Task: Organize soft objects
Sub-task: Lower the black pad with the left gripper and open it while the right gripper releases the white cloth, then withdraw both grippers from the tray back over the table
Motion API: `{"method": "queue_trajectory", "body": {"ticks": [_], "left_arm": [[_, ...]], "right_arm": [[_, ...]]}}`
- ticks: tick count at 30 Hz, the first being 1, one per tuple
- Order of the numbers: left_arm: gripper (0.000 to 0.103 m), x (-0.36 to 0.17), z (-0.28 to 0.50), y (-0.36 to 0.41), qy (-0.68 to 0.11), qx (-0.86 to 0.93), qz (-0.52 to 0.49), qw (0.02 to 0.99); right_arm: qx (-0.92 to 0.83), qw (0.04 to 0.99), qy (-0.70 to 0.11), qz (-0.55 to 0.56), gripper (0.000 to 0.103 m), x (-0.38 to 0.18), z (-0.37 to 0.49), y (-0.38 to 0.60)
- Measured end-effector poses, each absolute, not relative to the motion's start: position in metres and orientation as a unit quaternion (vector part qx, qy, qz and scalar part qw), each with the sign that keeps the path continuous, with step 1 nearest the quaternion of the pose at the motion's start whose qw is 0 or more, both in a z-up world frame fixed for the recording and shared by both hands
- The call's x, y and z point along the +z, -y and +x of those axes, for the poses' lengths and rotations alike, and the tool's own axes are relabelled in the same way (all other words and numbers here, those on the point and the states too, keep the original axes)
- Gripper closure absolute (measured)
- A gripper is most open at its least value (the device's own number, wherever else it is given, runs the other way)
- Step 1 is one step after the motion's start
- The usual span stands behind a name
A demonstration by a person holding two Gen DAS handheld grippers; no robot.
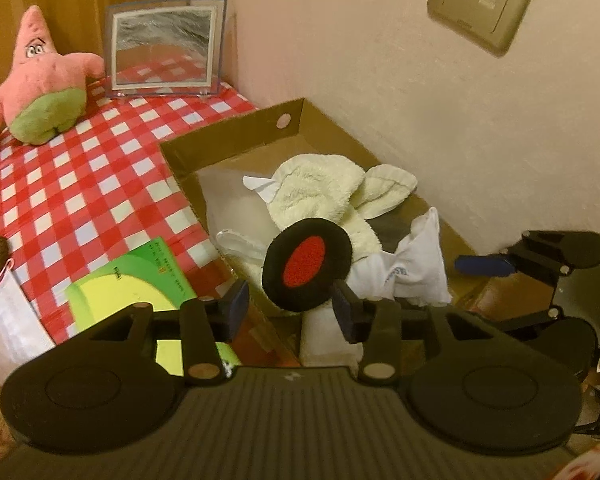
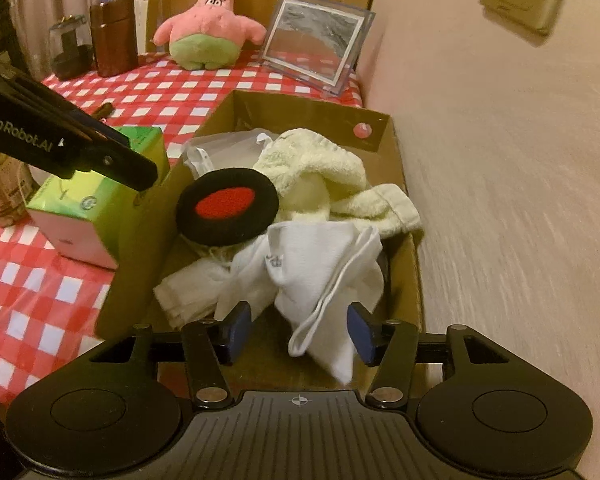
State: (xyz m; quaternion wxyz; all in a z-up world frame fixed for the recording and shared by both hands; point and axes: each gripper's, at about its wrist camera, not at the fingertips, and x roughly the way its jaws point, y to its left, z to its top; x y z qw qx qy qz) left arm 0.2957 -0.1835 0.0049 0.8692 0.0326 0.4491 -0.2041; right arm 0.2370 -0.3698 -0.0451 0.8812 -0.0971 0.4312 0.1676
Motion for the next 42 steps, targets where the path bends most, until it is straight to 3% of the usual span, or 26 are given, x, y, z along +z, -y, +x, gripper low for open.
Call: {"method": "queue_trajectory", "body": {"ticks": [9, 22, 42], "left_arm": [[0.05, 0.031, 0.252, 0.167, -0.43, -0.198, 0.011, 0.881], [0.021, 0.068, 0.187, 0.126, -0.383, -0.155, -0.012, 0.91], [0.017, 0.07, 0.127, 0.074, -0.371, -0.099, -0.037, 0.923]], "right_arm": [[0.15, 0.893, -0.42, -0.058, 0.045, -0.011, 0.196, 0.377], [0.145, 0.909, -0.39, 0.004, 0.028, 0.034, 0.152, 0.362], [0.19, 0.908, -0.374, -0.004, 0.025, 0.053, 0.128, 0.31]]}}
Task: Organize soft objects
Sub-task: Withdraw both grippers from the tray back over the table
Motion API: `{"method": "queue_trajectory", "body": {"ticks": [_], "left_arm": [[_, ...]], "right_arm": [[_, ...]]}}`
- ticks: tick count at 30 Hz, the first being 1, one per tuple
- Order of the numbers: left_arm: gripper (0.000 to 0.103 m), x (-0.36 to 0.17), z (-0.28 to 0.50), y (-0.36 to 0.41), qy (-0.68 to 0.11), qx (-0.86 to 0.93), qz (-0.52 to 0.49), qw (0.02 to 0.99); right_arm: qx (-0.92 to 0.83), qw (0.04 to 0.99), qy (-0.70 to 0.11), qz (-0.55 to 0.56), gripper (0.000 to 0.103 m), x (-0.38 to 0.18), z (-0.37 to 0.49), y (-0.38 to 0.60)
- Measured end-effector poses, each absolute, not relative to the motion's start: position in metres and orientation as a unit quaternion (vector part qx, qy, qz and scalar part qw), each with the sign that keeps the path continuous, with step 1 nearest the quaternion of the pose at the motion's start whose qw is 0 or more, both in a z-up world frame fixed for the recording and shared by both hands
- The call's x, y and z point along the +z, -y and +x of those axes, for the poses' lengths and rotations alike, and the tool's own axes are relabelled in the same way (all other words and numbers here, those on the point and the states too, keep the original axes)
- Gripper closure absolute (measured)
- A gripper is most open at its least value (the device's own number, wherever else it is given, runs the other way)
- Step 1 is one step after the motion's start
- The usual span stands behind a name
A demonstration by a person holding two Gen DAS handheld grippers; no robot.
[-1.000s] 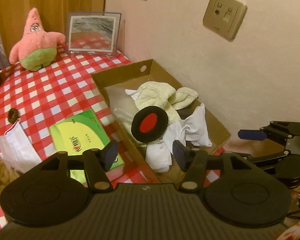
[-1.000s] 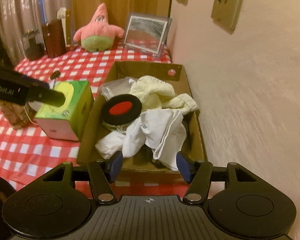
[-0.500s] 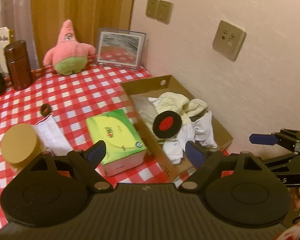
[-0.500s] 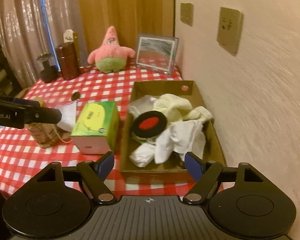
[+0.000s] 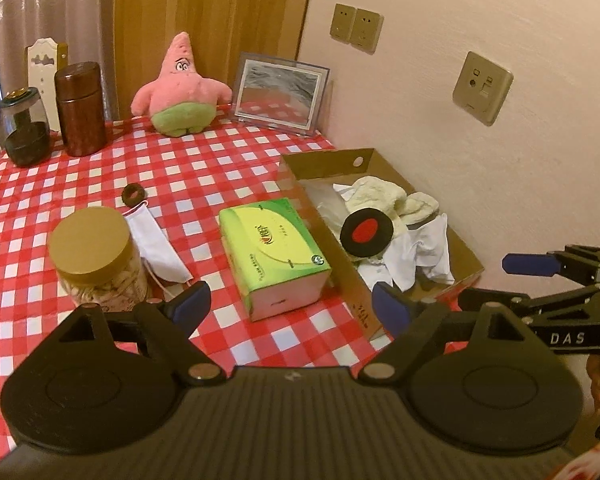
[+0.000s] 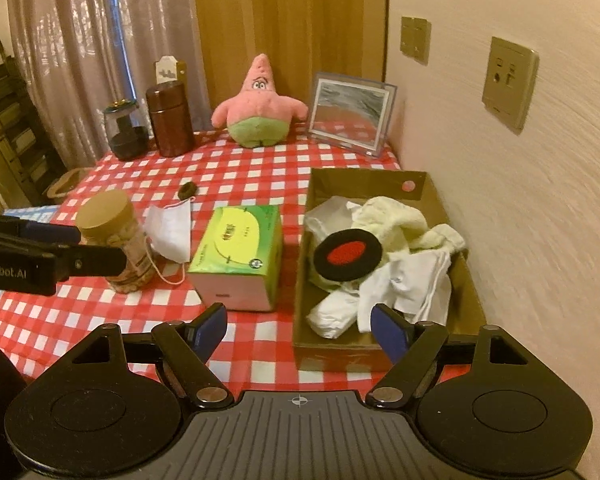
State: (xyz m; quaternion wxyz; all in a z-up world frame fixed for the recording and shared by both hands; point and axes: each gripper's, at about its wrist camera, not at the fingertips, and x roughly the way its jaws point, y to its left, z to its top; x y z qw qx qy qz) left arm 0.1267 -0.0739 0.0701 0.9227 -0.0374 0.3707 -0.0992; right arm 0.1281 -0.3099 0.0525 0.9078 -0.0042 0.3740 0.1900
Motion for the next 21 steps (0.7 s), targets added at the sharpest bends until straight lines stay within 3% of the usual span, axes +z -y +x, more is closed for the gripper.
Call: {"method": "queue_trajectory", "body": {"ticks": [21], "left_arm": [[0.017, 0.092, 0.105, -0.024, -0.354, -0.042, -0.043, 0.933]], "right_arm": [[0.227, 0.904, -0.362, -0.009, 0.024, 0.057, 0.137, 0.281]]}}
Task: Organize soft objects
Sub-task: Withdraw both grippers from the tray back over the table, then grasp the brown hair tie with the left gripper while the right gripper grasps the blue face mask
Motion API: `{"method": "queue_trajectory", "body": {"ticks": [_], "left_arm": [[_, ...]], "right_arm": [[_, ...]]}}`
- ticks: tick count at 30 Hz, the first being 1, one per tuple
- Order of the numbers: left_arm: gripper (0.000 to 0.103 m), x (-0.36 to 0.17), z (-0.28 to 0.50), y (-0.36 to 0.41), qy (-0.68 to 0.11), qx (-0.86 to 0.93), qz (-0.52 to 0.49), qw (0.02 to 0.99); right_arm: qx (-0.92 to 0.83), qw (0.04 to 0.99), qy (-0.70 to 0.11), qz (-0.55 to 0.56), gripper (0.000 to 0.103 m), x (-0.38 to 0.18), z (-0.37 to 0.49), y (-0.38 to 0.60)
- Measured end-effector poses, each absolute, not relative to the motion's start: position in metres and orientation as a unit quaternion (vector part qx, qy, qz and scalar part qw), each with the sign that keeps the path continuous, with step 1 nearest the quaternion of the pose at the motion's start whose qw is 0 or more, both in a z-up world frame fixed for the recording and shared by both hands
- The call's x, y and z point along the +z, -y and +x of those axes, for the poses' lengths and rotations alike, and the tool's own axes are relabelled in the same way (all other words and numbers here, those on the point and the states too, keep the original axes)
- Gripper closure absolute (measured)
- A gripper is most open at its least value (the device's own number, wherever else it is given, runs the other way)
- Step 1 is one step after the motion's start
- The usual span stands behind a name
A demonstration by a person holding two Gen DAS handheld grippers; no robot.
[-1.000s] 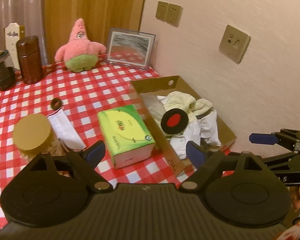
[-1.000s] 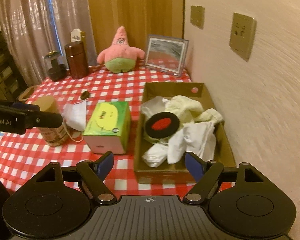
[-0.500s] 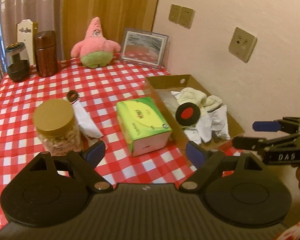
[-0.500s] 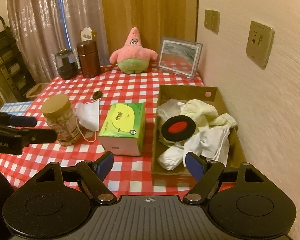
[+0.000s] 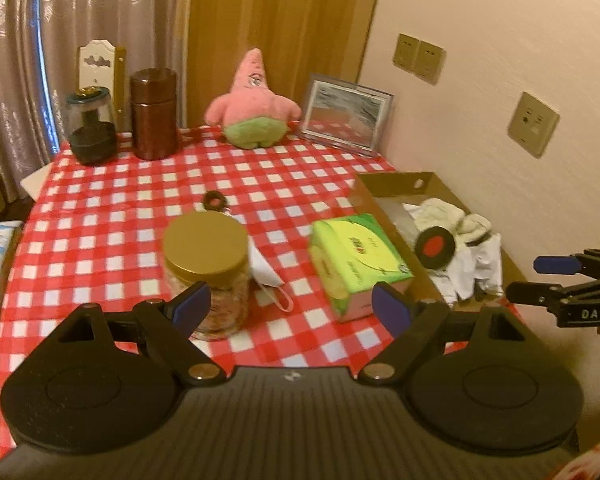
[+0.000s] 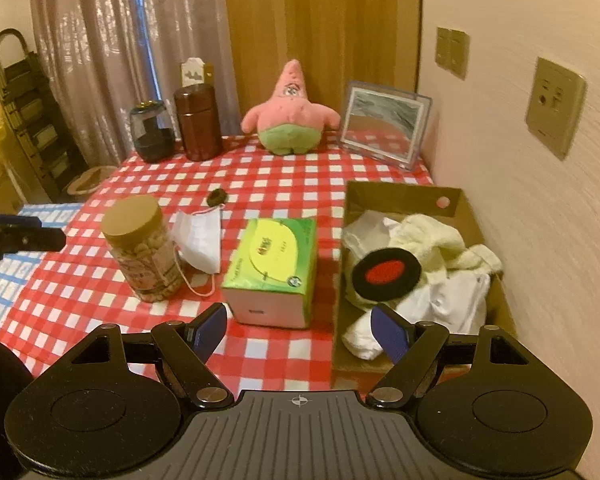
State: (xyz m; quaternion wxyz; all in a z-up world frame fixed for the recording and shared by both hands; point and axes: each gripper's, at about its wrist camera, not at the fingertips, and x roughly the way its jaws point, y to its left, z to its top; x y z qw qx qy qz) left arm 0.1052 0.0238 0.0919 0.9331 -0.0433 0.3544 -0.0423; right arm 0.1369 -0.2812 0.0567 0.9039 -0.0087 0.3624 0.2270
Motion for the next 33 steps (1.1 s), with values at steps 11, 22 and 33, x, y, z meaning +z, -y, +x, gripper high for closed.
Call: {"method": "queue_trajectory", "body": {"ticks": [11, 22, 33], "left_arm": [[0.017, 0.101, 0.119, -0.065, -0.362, -0.009, -0.032, 0.932], [0.017, 0.097, 0.137, -0.091, -0.374, 0.004, -0.024, 0.927], [0.017, 0.078, 0.176, -0.118, -0.389, 0.01, -0.022, 0.921]], "right_arm": [[0.283, 0.895, -0.342, -0.037, 0.024, 0.063, 0.143, 0.25], [0.338, 0.876, -0.33, -0.098, 0.025, 0.046, 0.16, 0.199], [0.381, 0.846, -0.332, -0.167, 0.035, 0.008, 0.194, 0.151]]}}
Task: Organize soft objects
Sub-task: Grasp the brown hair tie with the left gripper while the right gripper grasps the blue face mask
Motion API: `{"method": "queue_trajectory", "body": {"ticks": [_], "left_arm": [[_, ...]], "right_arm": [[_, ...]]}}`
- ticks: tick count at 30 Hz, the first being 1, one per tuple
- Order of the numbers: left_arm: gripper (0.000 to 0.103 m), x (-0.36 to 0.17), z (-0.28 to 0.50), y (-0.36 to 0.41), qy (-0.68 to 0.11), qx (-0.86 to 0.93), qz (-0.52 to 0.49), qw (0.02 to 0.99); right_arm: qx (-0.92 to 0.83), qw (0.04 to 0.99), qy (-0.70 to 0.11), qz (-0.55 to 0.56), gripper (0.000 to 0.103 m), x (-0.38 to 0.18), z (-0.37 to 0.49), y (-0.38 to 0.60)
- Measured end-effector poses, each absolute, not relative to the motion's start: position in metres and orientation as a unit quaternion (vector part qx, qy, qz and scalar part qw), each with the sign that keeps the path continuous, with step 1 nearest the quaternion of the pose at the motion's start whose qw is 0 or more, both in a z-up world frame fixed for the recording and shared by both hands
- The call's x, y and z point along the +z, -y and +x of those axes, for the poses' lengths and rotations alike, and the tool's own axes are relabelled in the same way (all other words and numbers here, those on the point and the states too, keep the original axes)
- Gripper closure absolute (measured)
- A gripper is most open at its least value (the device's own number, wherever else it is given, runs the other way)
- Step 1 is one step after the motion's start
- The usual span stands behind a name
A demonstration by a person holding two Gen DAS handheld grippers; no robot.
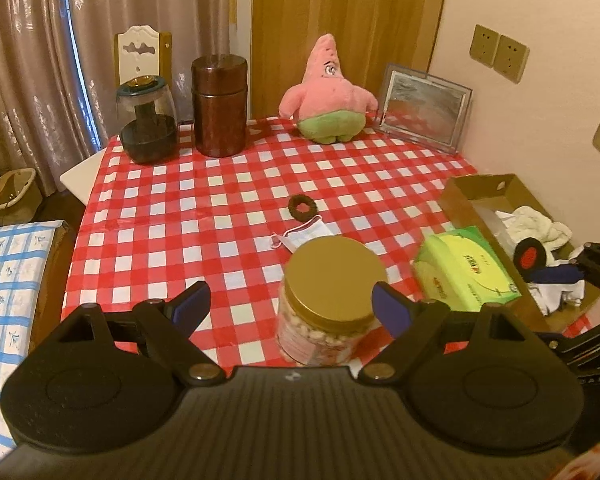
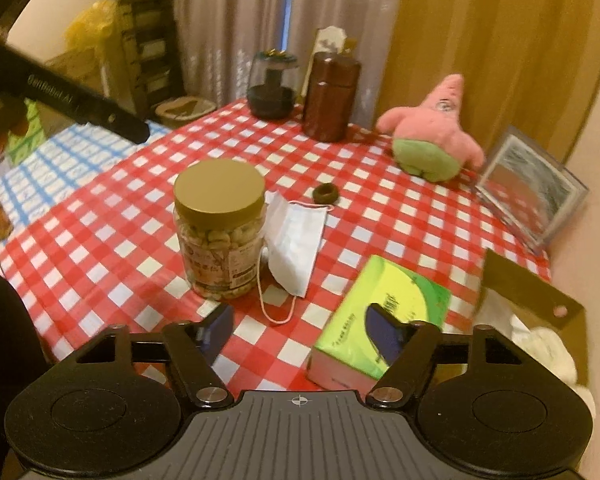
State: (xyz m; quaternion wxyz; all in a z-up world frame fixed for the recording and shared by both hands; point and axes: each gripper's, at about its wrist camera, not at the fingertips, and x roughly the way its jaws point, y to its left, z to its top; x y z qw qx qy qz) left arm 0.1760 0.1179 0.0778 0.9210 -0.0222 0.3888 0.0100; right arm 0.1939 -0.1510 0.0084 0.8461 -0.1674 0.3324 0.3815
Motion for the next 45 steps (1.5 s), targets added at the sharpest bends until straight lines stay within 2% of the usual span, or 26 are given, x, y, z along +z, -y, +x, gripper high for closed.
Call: {"method": "queue_trajectory", "body": {"ticks": [16, 28, 36, 40, 45], "left_arm": [[0.017, 0.05, 0.241, -0.147, -0.406, 0.009, -0.009, 0.914], [0.017, 0.033, 0.262, -0.169, -0.412, 0.011, -0.018, 0.911], [0.017, 0.023, 0.266, -0.179, -0.415, 0.011, -0.028, 0.909], [0.017, 0.02, 0.269, -0.183, -0.416, 0.014, -0.033, 0.908], [0.017, 0.019, 0.274, -0.185, -0.418, 0.013, -0.034, 0.908]], "right_arm": [[0.447, 0.774, -0.396, -0.209, 0.061, -0.064, 0.277, 0.077], [0.453, 0.759, -0.404, -0.235, 0.065, -0.086, 0.308, 0.046], [0.457, 0.754, -0.405, -0.241, 0.078, -0.092, 0.32, 0.034], [0.455, 0.759, -0.405, -0.229, 0.102, -0.092, 0.326, 0.034], [0.42, 0.791, -0.408, -0.177, 0.102, -0.076, 0.339, 0.053]]}}
